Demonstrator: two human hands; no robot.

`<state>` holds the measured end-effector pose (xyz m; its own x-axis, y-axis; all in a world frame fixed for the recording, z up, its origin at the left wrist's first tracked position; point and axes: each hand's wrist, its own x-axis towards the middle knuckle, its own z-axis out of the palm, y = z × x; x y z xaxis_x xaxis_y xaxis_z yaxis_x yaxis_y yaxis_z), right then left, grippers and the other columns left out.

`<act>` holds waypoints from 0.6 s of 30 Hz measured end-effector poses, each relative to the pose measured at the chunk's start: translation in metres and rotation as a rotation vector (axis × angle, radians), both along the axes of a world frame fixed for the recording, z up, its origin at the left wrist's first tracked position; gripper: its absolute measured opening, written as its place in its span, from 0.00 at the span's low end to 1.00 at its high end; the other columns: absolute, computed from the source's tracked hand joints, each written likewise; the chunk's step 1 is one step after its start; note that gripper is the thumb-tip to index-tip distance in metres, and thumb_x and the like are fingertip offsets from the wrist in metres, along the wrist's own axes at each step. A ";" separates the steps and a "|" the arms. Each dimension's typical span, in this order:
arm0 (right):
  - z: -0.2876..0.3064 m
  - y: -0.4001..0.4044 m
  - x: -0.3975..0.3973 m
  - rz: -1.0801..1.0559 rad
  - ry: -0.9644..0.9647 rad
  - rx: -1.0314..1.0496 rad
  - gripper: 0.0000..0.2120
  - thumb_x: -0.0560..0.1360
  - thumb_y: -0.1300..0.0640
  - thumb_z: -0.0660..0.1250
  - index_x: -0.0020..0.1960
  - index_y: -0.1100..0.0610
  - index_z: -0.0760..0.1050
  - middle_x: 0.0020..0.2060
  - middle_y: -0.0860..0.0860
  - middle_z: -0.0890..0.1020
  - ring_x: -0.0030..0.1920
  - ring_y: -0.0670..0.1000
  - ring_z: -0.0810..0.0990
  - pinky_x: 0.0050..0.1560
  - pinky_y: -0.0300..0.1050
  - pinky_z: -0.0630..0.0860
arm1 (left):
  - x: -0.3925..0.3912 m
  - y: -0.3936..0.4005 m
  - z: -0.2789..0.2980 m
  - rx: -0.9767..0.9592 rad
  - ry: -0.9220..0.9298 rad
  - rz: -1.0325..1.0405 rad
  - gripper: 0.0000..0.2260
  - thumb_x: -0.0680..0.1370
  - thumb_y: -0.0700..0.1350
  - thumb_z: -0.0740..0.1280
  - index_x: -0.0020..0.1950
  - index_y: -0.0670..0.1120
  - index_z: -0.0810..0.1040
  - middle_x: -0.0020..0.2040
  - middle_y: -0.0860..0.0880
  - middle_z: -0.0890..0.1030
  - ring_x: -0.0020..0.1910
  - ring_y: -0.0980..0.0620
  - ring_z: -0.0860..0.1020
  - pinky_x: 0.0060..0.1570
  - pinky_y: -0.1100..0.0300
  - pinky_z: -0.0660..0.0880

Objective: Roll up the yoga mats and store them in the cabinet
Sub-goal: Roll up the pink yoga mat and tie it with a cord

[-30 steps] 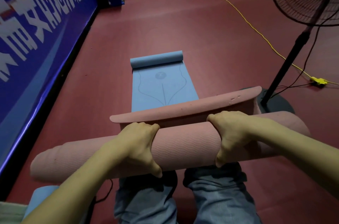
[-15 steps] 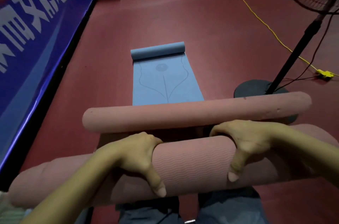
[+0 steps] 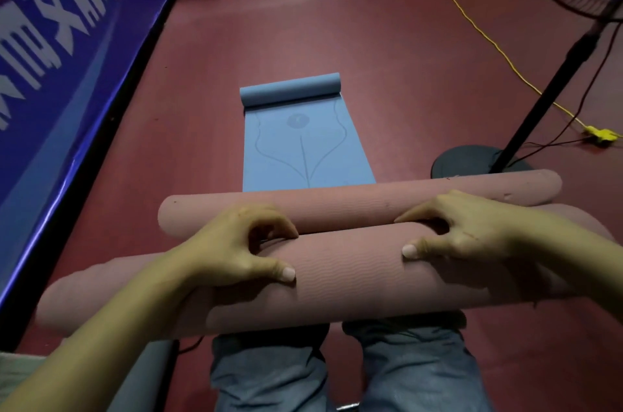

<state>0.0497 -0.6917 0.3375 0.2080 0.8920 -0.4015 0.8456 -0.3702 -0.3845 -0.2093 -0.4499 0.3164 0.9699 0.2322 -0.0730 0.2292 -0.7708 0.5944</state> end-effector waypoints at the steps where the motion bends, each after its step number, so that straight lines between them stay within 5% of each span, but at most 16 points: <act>1: 0.000 0.002 0.000 -0.006 -0.029 -0.013 0.37 0.66 0.17 0.55 0.65 0.36 0.76 0.54 0.38 0.84 0.56 0.41 0.81 0.59 0.51 0.78 | 0.002 0.002 0.000 0.037 0.035 0.003 0.27 0.66 0.70 0.75 0.59 0.58 0.84 0.55 0.63 0.83 0.56 0.60 0.80 0.55 0.56 0.78; 5: -0.002 0.013 -0.002 -0.037 -0.138 -0.030 0.30 0.76 0.28 0.53 0.66 0.45 0.76 0.61 0.43 0.83 0.61 0.49 0.79 0.62 0.56 0.75 | 0.011 0.008 0.000 0.142 0.145 -0.023 0.31 0.73 0.72 0.64 0.68 0.55 0.82 0.65 0.64 0.80 0.64 0.67 0.77 0.65 0.57 0.75; 10: -0.007 0.015 -0.011 -0.050 -0.186 -0.036 0.23 0.83 0.38 0.54 0.69 0.50 0.74 0.67 0.48 0.79 0.67 0.54 0.76 0.66 0.56 0.72 | 0.008 0.001 0.012 0.185 0.305 -0.020 0.37 0.70 0.76 0.62 0.74 0.60 0.74 0.67 0.62 0.80 0.64 0.59 0.78 0.63 0.53 0.76; 14: -0.009 0.010 -0.010 -0.022 -0.184 -0.030 0.45 0.71 0.20 0.42 0.69 0.50 0.72 0.68 0.46 0.78 0.66 0.51 0.76 0.66 0.55 0.71 | 0.014 -0.026 0.022 0.399 0.517 -0.047 0.60 0.50 0.82 0.70 0.76 0.54 0.68 0.68 0.57 0.78 0.63 0.52 0.78 0.63 0.54 0.76; 18: -0.001 0.015 -0.011 0.088 -0.211 -0.164 0.65 0.55 0.17 0.68 0.82 0.49 0.54 0.80 0.44 0.61 0.79 0.48 0.60 0.78 0.47 0.58 | 0.027 -0.050 0.014 0.531 0.574 0.009 0.69 0.49 0.74 0.80 0.80 0.42 0.56 0.71 0.48 0.73 0.66 0.47 0.74 0.67 0.55 0.72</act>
